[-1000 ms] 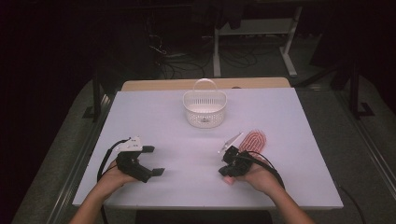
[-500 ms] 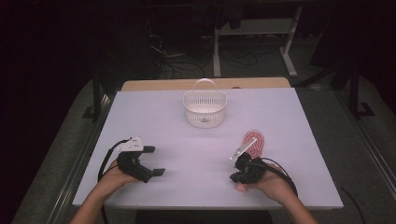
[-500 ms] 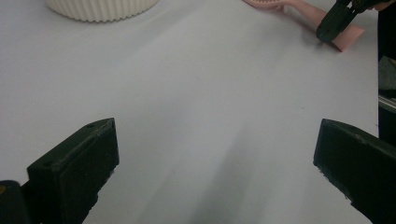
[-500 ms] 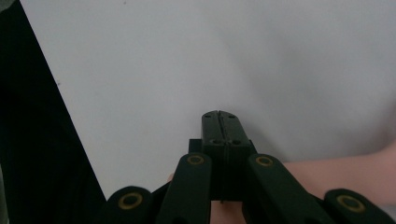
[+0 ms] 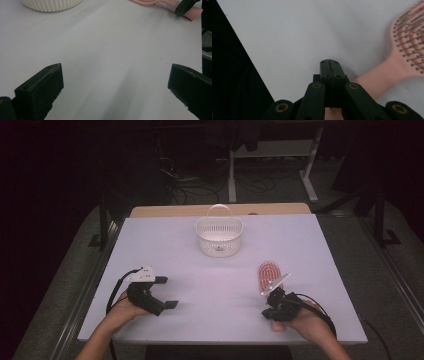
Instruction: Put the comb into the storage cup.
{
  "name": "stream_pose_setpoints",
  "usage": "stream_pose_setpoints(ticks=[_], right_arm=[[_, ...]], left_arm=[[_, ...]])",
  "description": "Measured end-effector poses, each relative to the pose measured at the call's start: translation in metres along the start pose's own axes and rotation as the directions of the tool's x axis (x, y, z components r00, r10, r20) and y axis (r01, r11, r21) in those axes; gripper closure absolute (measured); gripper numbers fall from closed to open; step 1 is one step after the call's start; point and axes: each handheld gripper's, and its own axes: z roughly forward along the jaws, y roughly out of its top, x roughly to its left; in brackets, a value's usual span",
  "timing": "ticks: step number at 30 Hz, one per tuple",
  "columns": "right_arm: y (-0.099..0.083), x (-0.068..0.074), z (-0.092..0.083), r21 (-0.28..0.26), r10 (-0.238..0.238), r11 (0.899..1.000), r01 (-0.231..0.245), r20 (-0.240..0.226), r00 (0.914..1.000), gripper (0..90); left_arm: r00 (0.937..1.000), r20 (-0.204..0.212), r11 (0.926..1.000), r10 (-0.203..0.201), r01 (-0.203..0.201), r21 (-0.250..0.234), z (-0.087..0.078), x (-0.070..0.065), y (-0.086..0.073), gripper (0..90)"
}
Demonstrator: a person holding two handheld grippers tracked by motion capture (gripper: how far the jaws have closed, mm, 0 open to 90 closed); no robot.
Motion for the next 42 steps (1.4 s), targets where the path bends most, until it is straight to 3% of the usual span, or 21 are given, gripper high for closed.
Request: stream_pose_setpoints(ticks=[14, 35, 42], right_arm=[[-0.021, -0.017, -0.012, 0.016, 0.051, 0.999, -0.052, 0.053, 0.9973, 89.1], [-0.044, -0.053, -0.030, -0.010, 0.157, 0.988, -0.157, 0.130, 0.9789, 89.2], [-0.046, -0.054, -0.033, -0.048, 0.173, 0.984, -0.169, 0.102, 0.9795, 89.1]], left_arm=[[1.0000, 0.000, 1.0000, 0.001, -0.001, 0.004, 0.001, 0.000, 0.000, 0.3], [1.0000, 0.002, 1.0000, -0.001, 0.001, 0.008, 0.003, 0.000, 0.000, 0.3], [1.0000, 0.001, 1.0000, -0.003, 0.003, 0.007, 0.002, 0.000, 0.000, 0.3]])
